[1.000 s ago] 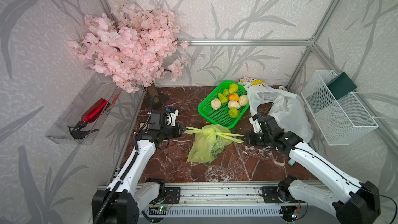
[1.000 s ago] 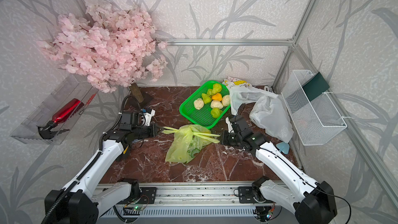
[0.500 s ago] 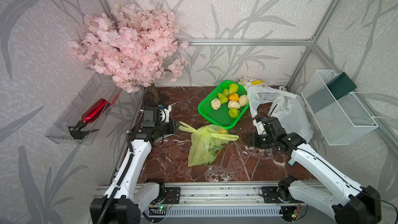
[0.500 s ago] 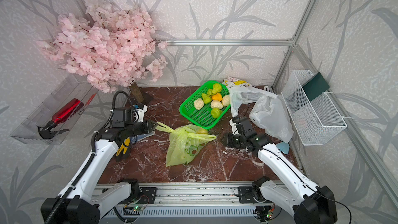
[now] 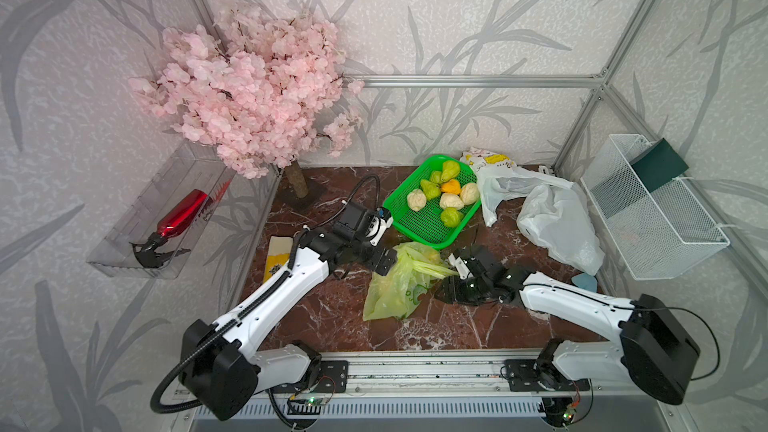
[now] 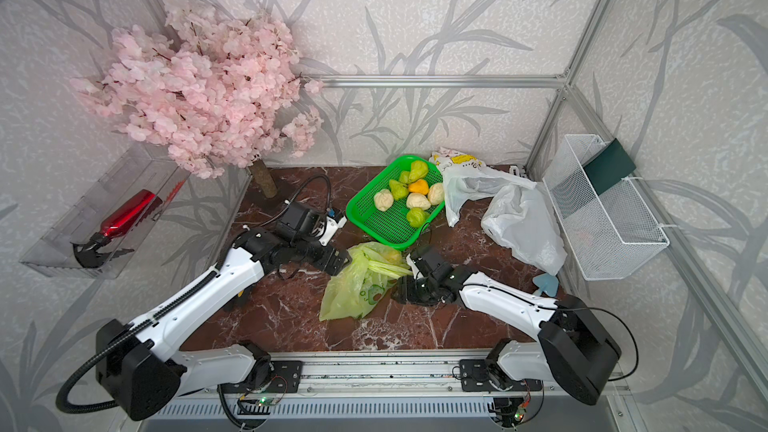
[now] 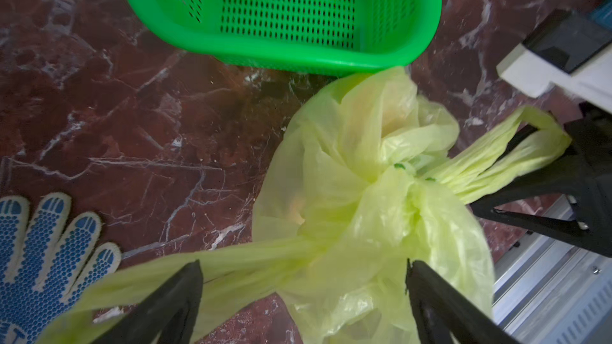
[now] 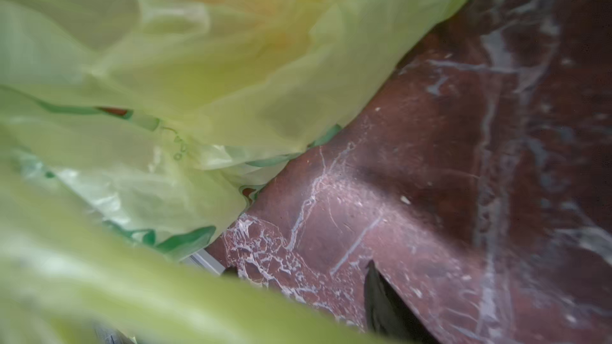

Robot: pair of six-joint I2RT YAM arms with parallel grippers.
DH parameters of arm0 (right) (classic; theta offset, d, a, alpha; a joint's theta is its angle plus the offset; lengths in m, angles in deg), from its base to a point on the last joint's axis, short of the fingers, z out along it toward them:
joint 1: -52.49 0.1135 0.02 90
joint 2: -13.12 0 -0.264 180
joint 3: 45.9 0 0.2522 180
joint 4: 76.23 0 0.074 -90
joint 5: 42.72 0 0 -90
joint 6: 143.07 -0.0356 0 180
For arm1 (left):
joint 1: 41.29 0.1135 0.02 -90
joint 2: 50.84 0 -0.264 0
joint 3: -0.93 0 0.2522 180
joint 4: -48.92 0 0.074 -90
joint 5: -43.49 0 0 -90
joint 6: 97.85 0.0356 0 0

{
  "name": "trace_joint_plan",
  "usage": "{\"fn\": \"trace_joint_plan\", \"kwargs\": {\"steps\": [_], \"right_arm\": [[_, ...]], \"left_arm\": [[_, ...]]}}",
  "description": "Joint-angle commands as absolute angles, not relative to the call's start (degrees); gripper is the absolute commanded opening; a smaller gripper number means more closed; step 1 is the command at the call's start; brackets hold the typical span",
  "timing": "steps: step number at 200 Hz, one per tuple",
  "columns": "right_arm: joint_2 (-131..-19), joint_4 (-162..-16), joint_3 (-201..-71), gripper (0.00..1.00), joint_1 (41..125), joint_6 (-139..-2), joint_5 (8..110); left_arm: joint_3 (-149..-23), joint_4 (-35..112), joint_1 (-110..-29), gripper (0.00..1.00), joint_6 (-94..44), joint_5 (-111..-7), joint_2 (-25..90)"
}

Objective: Place the pears into plastic bags & tie knots
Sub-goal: Pick up the plastic bag at the center of the board, then place the plastic bag at the center of the board.

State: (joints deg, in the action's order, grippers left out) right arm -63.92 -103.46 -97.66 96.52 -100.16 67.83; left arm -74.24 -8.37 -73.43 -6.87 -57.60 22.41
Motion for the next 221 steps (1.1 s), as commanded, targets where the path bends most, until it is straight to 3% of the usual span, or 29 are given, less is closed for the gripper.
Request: {"fn": "trace_joint_plan", "kwargs": {"steps": [1, 34, 50, 62, 76, 98, 136, 169, 221], "right_arm": [[-66.63, -94.89, -99.38, 0.62, 98.12, -103.84, 68.17], [-70.15, -92.86, -101.04, 0.61, 98.72, -103.77, 68.56], [-72.03, -92.71, -102.46, 0.61, 98.72, -102.72, 68.62], [-73.7, -92.04, -103.57, 0.6, 98.72, -102.5, 69.68], [-75.2, -91.39, -104.42, 0.6, 98.8, -102.44, 71.26], [-74.93, -92.57, -105.52, 0.6, 98.73, -100.92, 73.54], [-67.33, -103.13, -108.08, 0.69, 94.93, -94.41, 76.85], [-60.56, -108.72, -108.27, 0.74, 84.6, -87.95, 76.92], [-62.81, -108.16, -110.87, 0.75, 73.36, -86.08, 77.53]], "left_arm": [[-74.54, -11.02, -76.27, 0.98, -3.1, -54.34, 22.45], [-71.47, -4.42, -77.2, 0.94, -3.9, -56.72, 24.44], [-70.2, -1.12, -77.15, 0.83, -4.46, -59.4, 24.67], [-69.8, 0.34, -77.17, 0.65, -4.92, -61.56, 24.37], [-69.62, 0.88, -77.08, 0.31, -5.42, -62.02, 23.37], [-69.48, -2.23, -76.65, 0.0, -4.58, -58.63, 20.5], [-70.04, -10.88, -69.33, 0.0, -4.95, -56.34, 14.08], [-71.71, -14.31, -60.05, 0.0, -7.32, -54.84, 9.65], [-81.58, -10.72, -50.31, 0.0, -2.51, -46.23, 17.98]]}}
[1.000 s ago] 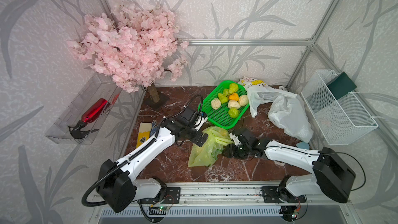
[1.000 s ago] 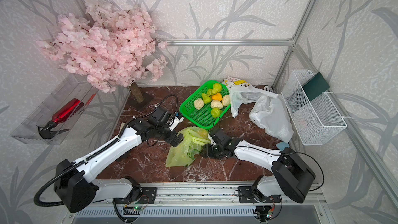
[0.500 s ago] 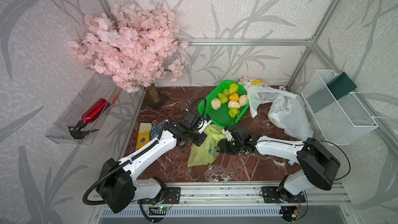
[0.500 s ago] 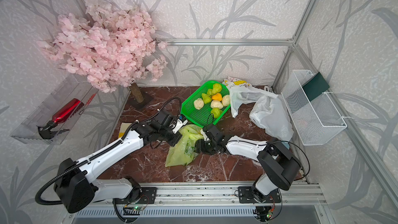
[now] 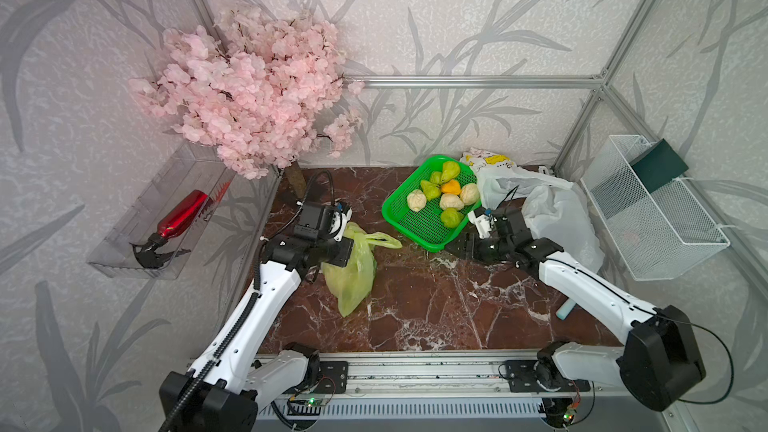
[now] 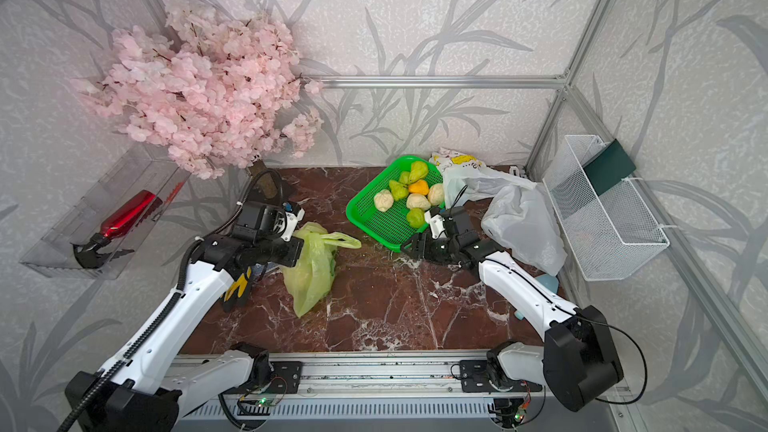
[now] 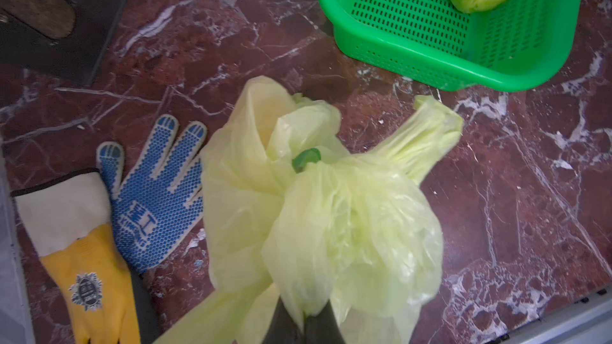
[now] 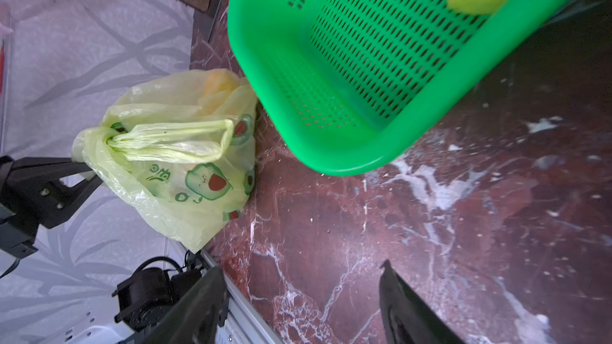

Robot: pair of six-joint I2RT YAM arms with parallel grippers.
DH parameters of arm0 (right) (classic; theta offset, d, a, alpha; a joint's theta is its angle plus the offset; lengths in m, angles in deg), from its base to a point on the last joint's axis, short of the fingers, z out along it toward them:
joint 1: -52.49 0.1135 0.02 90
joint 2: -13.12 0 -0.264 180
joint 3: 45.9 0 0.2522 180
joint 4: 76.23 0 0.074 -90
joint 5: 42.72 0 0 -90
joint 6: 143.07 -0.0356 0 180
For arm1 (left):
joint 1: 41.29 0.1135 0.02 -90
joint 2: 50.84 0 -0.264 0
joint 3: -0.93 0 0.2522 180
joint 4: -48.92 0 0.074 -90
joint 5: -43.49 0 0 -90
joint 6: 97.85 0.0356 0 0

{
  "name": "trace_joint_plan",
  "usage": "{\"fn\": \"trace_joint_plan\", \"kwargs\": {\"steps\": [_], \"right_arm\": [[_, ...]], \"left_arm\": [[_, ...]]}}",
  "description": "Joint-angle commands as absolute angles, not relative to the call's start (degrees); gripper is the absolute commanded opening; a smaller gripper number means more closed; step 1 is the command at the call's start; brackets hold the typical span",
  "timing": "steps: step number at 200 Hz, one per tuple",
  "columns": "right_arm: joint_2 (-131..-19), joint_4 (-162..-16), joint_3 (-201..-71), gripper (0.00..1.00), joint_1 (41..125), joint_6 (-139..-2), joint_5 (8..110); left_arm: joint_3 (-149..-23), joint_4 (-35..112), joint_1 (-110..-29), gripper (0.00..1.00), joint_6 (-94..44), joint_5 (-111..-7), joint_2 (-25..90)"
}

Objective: Place the pears into plastic bags & tie knots
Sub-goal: Place the plastic bag at the center of the board, then pick up the plastic bag from the corner of the board.

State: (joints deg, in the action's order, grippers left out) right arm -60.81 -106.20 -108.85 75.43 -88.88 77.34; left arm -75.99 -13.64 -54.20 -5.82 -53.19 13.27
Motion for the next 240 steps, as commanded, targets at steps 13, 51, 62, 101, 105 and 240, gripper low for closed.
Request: {"fn": "trace_joint_plan", "kwargs": {"steps": [13, 51, 62, 101, 105, 240], "right_arm": [[-64.1, -107.44, -110.55, 0.74, 70.7, -86.13, 78.16], [-62.93, -113.94, -112.63, 0.73, 63.88, -82.3, 70.92], [-61.77, -121.2, -116.38, 0.74, 63.85, -78.93, 62.07], [-60.67, -131.81, -123.96, 0.81, 58.58, -72.94, 40.74], [-61.22, -132.14, -124.33, 0.82, 57.88, -72.31, 38.52], [-82.46, -123.91, -143.02, 0.84, 58.73, -76.04, 42.38]], "left_arm": [[-85.29, -8.9, -47.6, 0.0, -0.91, -43.6, 21.65], [-88.53, 0.79, -44.62, 0.07, 0.41, -40.61, 29.04], [-88.48, 1.71, -44.56, 0.21, -1.56, -40.63, 30.92], [-87.97, -0.73, -44.71, 0.75, -7.16, -42.47, 30.51], [-87.63, -0.65, -44.65, 0.83, -7.45, -42.74, 29.61], [-77.24, 5.7, -45.19, 0.75, -22.37, -63.51, 18.65]]}}
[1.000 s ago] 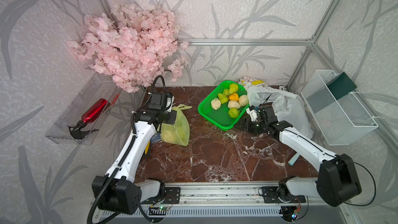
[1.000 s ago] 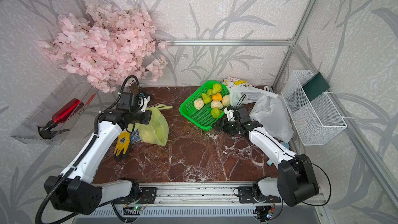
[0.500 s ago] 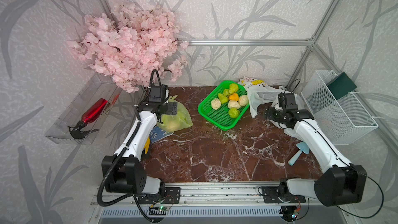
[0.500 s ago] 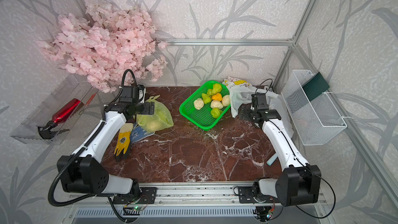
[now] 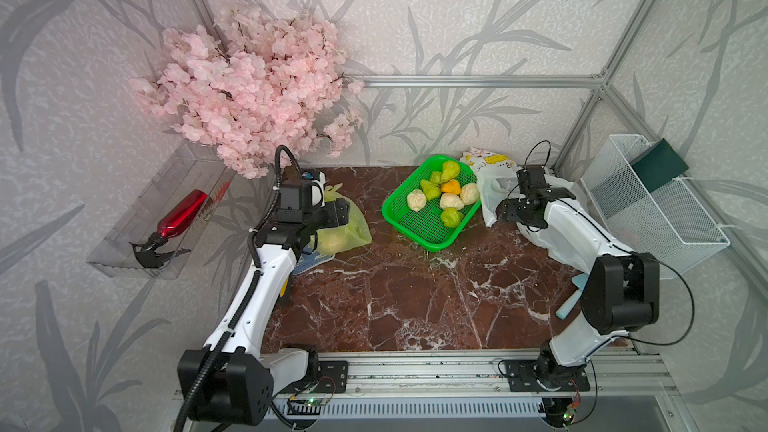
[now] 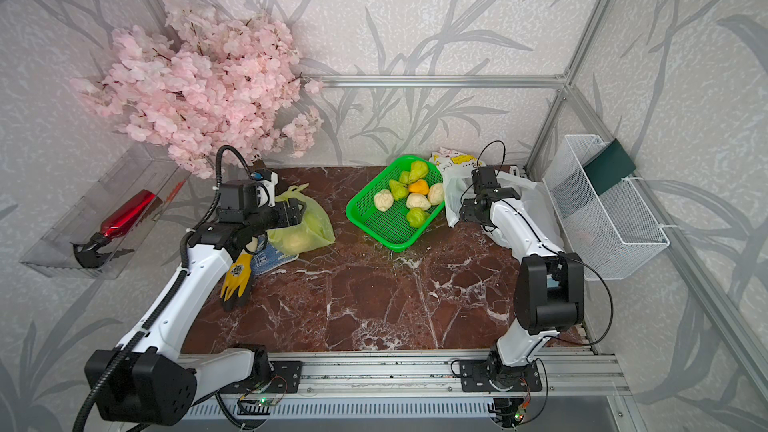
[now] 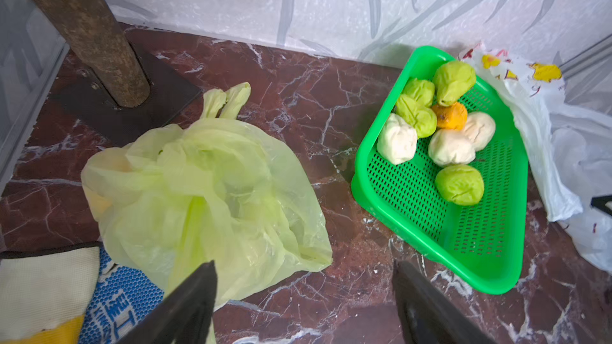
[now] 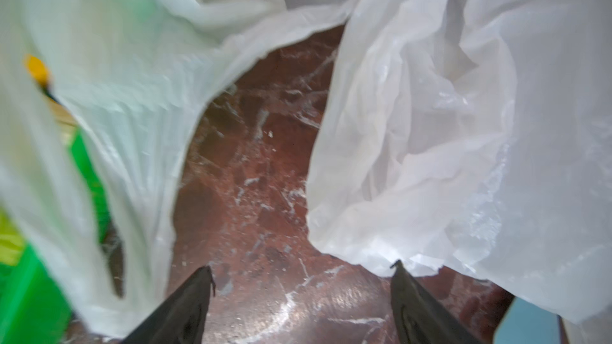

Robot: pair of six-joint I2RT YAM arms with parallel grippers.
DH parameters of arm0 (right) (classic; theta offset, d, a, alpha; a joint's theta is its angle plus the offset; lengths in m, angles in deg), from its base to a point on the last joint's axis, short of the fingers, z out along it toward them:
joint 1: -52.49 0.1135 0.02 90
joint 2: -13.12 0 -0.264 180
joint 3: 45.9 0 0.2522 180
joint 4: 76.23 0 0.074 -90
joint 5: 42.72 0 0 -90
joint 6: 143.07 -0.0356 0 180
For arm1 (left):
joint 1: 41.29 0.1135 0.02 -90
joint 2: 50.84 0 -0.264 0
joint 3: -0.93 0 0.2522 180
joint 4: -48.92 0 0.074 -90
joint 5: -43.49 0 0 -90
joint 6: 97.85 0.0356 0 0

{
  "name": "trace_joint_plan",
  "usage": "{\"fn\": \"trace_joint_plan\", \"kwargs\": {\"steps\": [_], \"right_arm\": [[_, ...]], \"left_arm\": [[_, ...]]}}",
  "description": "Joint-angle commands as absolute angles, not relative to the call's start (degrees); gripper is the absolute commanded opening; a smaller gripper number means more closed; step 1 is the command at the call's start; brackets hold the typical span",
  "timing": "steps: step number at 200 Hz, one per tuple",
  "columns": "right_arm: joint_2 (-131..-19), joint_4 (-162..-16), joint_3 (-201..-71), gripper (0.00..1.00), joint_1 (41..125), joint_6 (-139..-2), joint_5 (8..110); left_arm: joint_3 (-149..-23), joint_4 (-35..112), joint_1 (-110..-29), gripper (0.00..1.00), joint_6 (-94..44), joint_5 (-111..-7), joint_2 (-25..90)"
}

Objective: Place the pears into plastic bags & tie knots
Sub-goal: Pick up the plastic bag from the corner of the board.

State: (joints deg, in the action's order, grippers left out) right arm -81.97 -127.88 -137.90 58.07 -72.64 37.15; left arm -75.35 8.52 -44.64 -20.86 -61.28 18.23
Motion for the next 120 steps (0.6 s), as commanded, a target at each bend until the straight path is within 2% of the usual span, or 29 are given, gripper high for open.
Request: {"fn": "trace_joint_plan", "kwargs": {"steps": [1, 22, 63, 120], "right_arm": [[-82.66, -123.91, -143.36, 0.84, 58.73, -76.16, 42.63], [-86.9, -122.25, -147.37, 0.84, 59.45, -79.51, 46.94], [-91.74, -123.47, -150.63, 0.82, 64.16, -79.94, 45.35], [-92.29, -126.7, -146.88, 0.65, 64.88, -74.02, 44.03]], "left_arm": [[-77.25, 5.66, -45.3, 0.75, -22.36, -63.53, 18.71], [-77.63, 4.24, -46.86, 0.74, -21.0, -64.62, 19.6], [-76.9, 3.78, -51.39, 0.74, -20.32, -61.9, 19.19], [-76.51, 4.6, -53.76, 0.74, -19.86, -61.58, 19.88]]}}
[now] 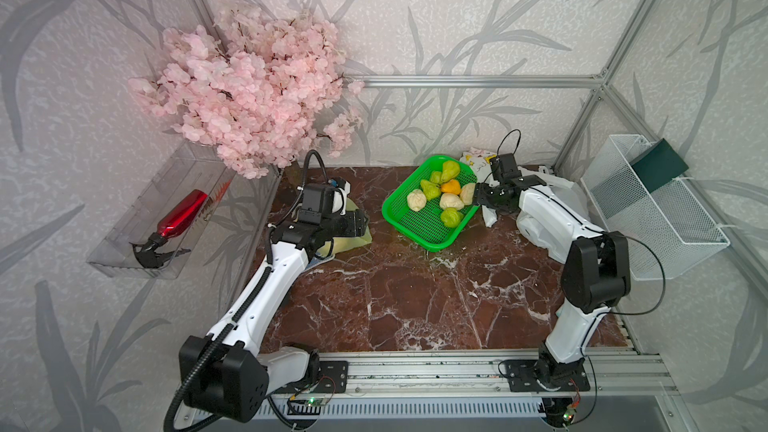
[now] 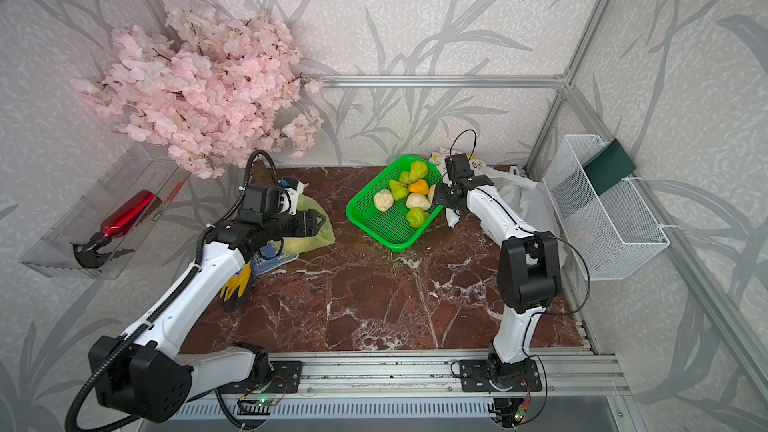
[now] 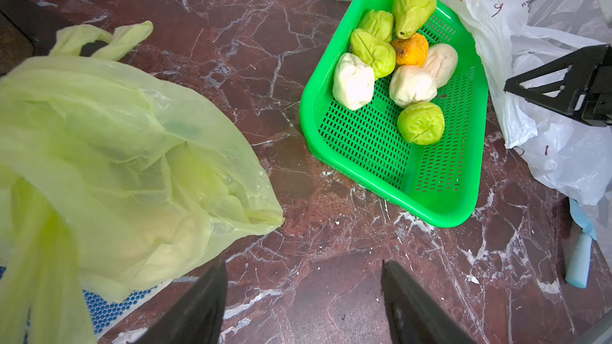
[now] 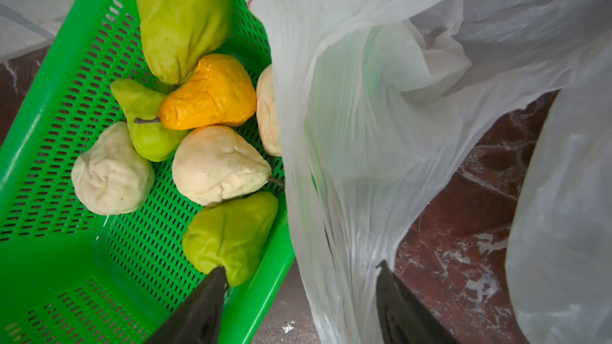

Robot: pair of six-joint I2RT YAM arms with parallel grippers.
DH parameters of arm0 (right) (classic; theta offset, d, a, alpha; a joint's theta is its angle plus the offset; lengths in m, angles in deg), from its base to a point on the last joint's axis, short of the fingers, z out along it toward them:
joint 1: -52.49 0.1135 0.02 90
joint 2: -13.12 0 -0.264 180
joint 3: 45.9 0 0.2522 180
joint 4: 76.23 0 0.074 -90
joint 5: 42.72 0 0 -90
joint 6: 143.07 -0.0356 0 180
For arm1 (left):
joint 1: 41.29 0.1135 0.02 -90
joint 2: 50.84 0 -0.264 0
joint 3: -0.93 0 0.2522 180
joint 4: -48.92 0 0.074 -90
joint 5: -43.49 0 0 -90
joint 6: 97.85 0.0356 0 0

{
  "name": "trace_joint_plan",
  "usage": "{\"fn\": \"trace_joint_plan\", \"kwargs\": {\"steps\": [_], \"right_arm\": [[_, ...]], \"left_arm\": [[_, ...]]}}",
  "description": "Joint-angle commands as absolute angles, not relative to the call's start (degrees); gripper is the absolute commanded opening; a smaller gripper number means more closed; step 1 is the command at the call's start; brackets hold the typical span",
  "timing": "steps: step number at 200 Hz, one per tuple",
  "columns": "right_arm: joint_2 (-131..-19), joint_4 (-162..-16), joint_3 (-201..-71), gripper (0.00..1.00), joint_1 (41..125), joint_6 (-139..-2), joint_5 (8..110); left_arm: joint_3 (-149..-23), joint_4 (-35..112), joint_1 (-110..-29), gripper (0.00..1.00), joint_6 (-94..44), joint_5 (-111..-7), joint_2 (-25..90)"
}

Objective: Place the pears into plastic bags & tie knots
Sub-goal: Pick up the plastic bag from the corner of the board.

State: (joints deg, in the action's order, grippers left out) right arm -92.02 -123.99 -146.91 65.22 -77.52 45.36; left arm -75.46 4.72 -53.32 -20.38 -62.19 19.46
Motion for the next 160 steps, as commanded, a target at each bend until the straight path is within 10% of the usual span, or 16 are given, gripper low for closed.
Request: {"fn": "trace_joint_plan", "kwargs": {"steps": [1, 74, 160], "right_arm": [[-92.54, -126.98, -147.04, 0.65, 64.88, -73.83, 43.85], [-92.91, -130.45, -157.37, 0.0, 68.21, -59.65, 36.75], [-76.81, -129.41, -163.42, 0.0, 93.24, -31.74, 56.39]], "left_arm": [[-76.53, 4.63, -53.81, 0.74, -19.92, -61.56, 19.9], [-76.64, 2.46, -54.65, 0.72, -19.41, -60.29, 16.39], [-78.68, -1.84, -51.15, 0.62, -27.52, -47.73, 14.31]]}}
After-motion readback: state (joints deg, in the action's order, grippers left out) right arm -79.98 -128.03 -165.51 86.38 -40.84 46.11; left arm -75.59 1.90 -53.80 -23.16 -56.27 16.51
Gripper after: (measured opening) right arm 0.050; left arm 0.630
